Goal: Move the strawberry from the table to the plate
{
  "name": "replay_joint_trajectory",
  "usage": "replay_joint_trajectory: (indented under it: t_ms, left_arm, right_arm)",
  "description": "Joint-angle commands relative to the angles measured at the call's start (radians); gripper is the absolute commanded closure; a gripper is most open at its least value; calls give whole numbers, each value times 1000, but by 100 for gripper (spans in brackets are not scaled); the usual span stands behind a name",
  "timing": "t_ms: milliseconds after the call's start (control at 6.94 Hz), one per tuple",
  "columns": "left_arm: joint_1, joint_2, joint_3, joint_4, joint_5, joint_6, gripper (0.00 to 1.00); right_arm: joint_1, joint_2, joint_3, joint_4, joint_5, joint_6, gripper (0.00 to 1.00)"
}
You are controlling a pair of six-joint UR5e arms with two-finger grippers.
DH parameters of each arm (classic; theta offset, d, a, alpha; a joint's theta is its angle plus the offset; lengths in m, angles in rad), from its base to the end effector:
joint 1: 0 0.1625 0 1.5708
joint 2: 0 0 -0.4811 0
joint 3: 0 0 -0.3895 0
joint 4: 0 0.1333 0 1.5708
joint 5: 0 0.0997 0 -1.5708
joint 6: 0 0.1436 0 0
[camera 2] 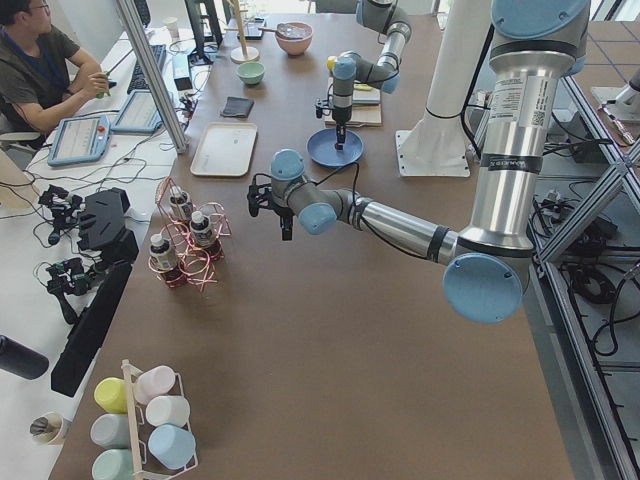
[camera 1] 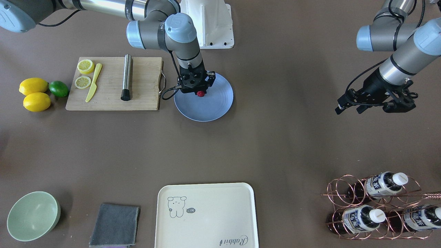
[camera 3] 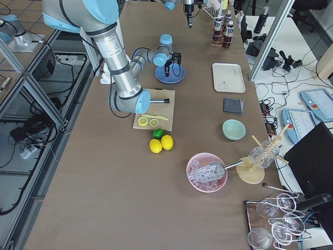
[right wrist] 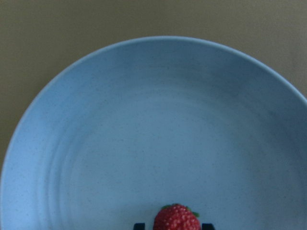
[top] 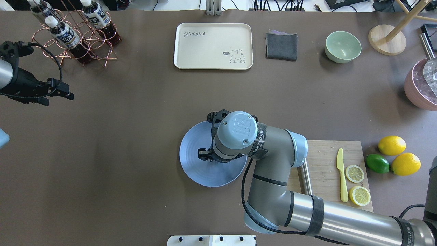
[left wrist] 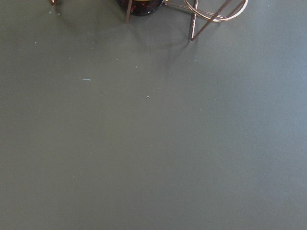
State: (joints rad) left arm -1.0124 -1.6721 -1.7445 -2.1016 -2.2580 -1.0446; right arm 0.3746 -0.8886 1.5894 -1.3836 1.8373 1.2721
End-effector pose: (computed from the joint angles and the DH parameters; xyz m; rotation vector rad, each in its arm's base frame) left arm 0.2676 -0.5080 0.5403 0.0714 1.0047 -0.1678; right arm -0.6830 -0.3711 0.2948 0.0568 -0.9147 -0.0478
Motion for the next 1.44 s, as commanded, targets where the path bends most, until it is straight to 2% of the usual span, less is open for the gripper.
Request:
replay_joint_trajectory:
  t_ms: [0,144,288,432,576,864,1008,1153,1297]
  left_arm:
    - [0,0,-3,0,0,-6,6]
    - [-2,0,-9,2,-5,-6,6]
    - [-5,-1,-6,6,-68,3,6]
    - [-30,8,3,8,-78,30,4]
    - [-88,21,14,40,-80,148,4]
    - [-239,23,10,308,-80,547,4]
    - [-306,22,13,406,-77,721,4]
    - [-375,44,19,443,-77,870,4]
    - [-415,95,17,443,-68,918,3]
  right_arm:
    - [0,2,9,0,-1,1,0]
    - [21,7,41,-8,5,0,0]
    - [85,-15,91,-17,49,-5,0]
    - [207,-54,131,-52,172,-25,0]
    - [359,-135,167,-67,304,-136,0]
    - [636,-363,195,-69,494,-584,0]
    - [730,-475,195,-69,514,-761,0]
    - [819,-587,185,-69,525,-945,0]
    - [914,-690,175,-71,530,-1146,0]
